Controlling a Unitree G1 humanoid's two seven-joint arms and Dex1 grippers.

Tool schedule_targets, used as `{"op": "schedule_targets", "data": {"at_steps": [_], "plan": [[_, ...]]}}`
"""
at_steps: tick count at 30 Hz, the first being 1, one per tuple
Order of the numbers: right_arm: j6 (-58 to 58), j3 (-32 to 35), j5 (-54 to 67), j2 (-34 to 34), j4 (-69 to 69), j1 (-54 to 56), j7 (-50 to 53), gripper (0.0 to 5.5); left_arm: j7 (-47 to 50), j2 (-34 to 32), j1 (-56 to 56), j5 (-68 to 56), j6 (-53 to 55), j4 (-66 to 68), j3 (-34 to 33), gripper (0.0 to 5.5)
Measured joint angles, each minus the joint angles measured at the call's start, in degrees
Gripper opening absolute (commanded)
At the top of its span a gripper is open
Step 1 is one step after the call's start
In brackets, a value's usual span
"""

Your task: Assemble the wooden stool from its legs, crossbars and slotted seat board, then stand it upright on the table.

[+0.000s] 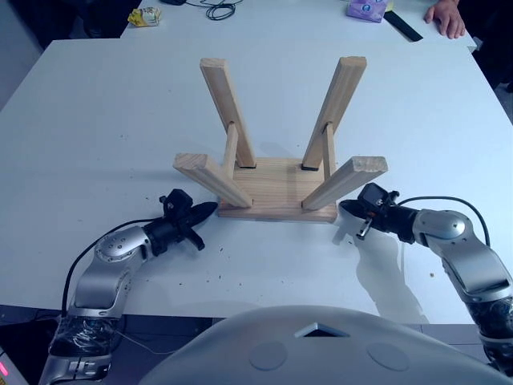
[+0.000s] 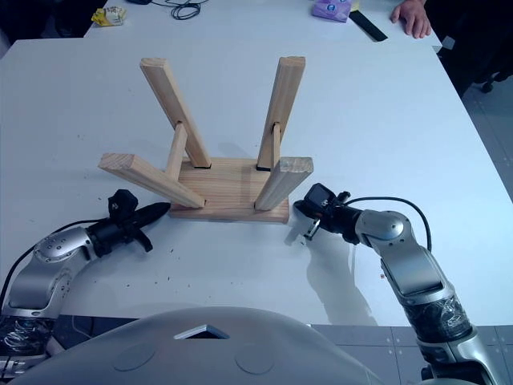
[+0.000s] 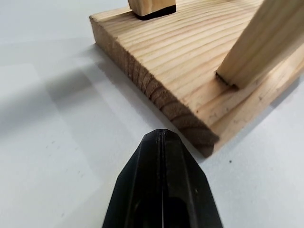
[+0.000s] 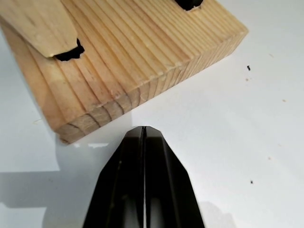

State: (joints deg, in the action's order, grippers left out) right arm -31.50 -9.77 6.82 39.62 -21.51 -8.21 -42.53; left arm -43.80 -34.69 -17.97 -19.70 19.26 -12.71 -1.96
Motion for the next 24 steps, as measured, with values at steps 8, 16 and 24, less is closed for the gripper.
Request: {"op": "schedule_targets", "data": {"at_steps": [8, 16, 24], "plan": [[-1.67, -1.76, 0.87, -1.28, -1.24, 0.34, 0.15, 0.03, 0.22, -0.14, 1.35, 0.27, -0.58, 0.62, 1.50, 0.00], [-2.87, -2.10, 1.27, -1.33, -1.60, 0.76, 0.16, 0.03, 1.14, 0.72, 2.84, 1.06, -1.24, 1.88, 2.45, 0.00], [-5.63, -0.28, 2.23, 0.89, -4.30, -0.83, -0.33, 0.03, 0.93, -0.82, -3.08, -0.36, 2.29, -6.42, 2.37, 0.00]]}}
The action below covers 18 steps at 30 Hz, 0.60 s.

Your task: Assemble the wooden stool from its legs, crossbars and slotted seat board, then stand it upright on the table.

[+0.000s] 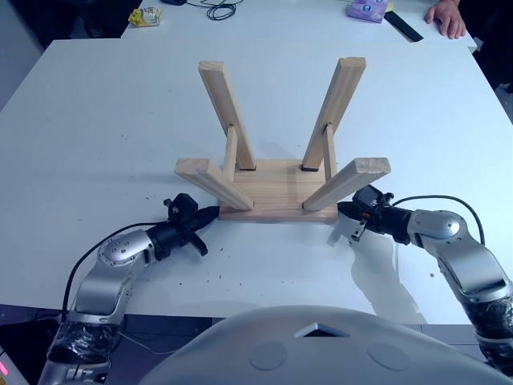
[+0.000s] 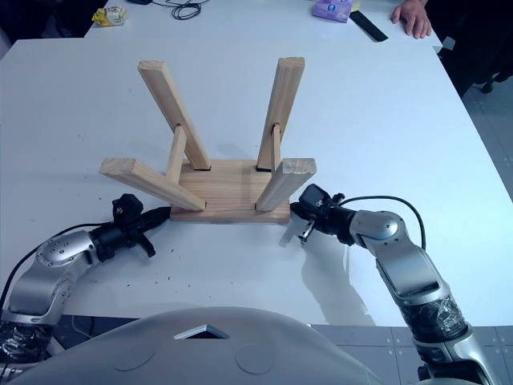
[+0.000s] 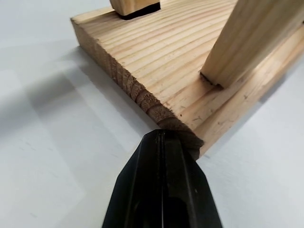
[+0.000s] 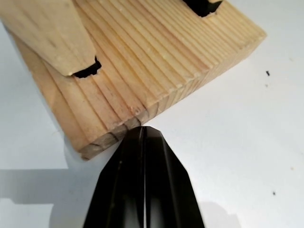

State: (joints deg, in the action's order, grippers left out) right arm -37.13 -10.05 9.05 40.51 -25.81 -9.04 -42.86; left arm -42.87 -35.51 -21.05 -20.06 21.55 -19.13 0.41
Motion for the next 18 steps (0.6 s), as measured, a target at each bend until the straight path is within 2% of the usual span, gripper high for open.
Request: {"op": "schedule_targets", "data": {"at_steps": [6, 12, 15, 18], "plan": [[-3.41, 3.34, 3.92, 4.86, -6.16, -3.93, -4.41, 0.03, -0.24, -2.31, -6.60, -1.80, 4.92, -8.26, -1.89, 0.00], [-6.34, 9.88, 9.14, 7.78, -13.07, -5.90, -6.24, 0.03, -0.09, -3.35, -13.29, -6.32, 8.61, -17.96, -7.81, 0.00], [-7.80, 12.91, 11.26, 9.36, -15.69, -6.33, -6.83, 0.03, 0.04, -3.91, -14.55, -8.42, 10.30, -21.87, -10.21, 0.00], [-7.83, 12.86, 11.22, 9.93, -16.07, -7.67, -6.87, 0.03, 0.01, -5.09, -14.19, -8.42, 10.52, -22.67, -10.23, 0.00]]}}
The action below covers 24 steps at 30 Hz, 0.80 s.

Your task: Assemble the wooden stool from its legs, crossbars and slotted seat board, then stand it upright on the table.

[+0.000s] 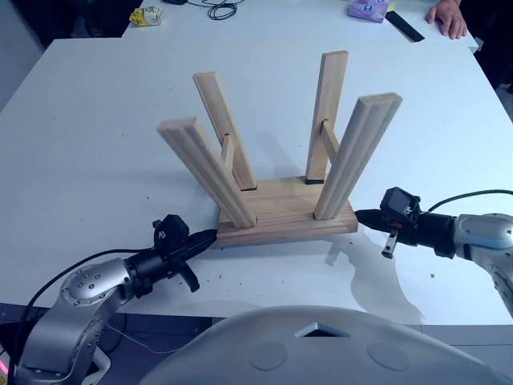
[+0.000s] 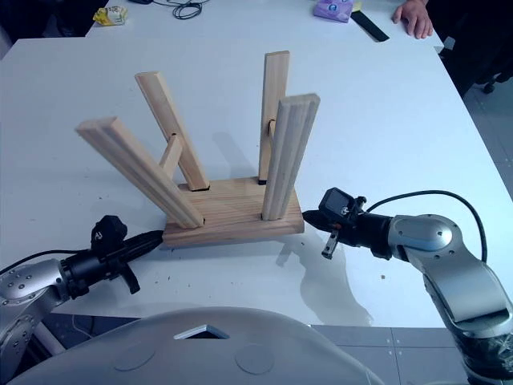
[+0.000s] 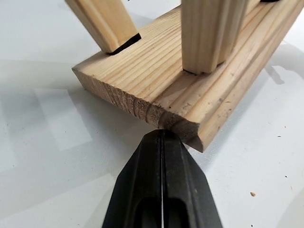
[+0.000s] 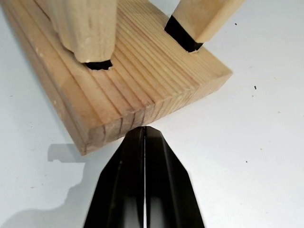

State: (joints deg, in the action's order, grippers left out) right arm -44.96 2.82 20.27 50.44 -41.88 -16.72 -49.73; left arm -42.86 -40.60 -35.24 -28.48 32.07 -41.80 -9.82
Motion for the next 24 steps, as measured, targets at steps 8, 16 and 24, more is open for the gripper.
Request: {"op": "schedule_targets", "data": {"at_steps": [8, 16, 24], "plan": [[-0.12, 3.41, 2.08, 1.51, -3.15, -3.26, -0.86, 0.03, -1.19, -2.39, -1.40, -1.16, 0.88, -3.06, -2.61, 0.00], [-0.73, 8.29, 6.67, 3.45, -5.35, -3.15, -3.56, 0.03, -2.15, -3.37, -0.07, -5.76, 1.70, -5.41, -8.99, 0.00], [-0.56, 8.35, 7.86, 3.92, -6.08, -2.43, -4.22, 0.03, -0.68, -3.28, 3.90, -7.38, 4.13, -4.07, -9.67, 0.00]]}}
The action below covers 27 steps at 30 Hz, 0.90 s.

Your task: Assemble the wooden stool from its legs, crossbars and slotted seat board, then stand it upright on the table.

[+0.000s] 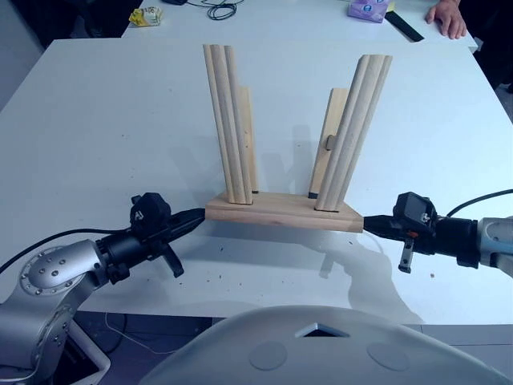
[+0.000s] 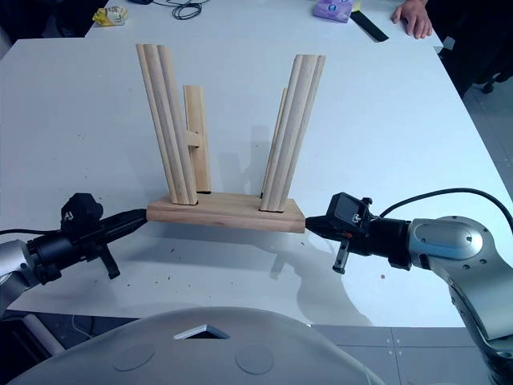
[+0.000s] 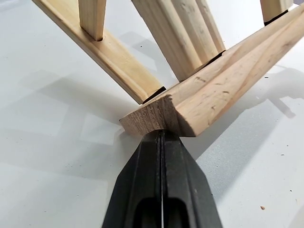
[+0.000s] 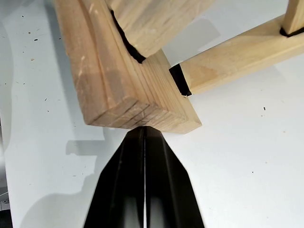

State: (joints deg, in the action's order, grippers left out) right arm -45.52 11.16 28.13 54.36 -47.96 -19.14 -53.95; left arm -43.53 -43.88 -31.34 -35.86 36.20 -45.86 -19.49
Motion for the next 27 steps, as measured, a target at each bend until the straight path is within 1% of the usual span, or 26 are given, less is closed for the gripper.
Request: {"op": "schedule_targets", "data": {"at_steps": [5, 10, 16, 23, 27], "plan": [[0.02, -0.19, -0.14, 0.06, 0.77, 2.13, 0.23, 0.03, 2.59, 1.51, 3.92, -2.12, 1.94, 0.01, -0.16, 0.00], [1.61, 0.03, -0.29, 0.88, 3.87, 4.78, -0.45, 0.03, 5.66, 2.84, 7.35, -7.35, 3.51, -0.71, -0.96, 0.00], [3.85, -0.36, -1.32, 2.19, 6.87, 7.35, -1.75, 0.03, 6.83, 2.95, 9.80, -9.17, 3.79, -1.15, -0.55, 0.00], [5.78, -2.55, -1.34, 2.66, 8.09, 9.95, -4.99, 0.03, 6.80, 2.97, 8.05, -7.51, 3.37, 2.23, 0.73, 0.00], [6.63, -3.98, -1.34, 2.78, 8.57, 11.08, -6.46, 0.03, 5.49, 3.12, 7.22, -5.88, 0.52, 4.47, 1.37, 0.00]]}}
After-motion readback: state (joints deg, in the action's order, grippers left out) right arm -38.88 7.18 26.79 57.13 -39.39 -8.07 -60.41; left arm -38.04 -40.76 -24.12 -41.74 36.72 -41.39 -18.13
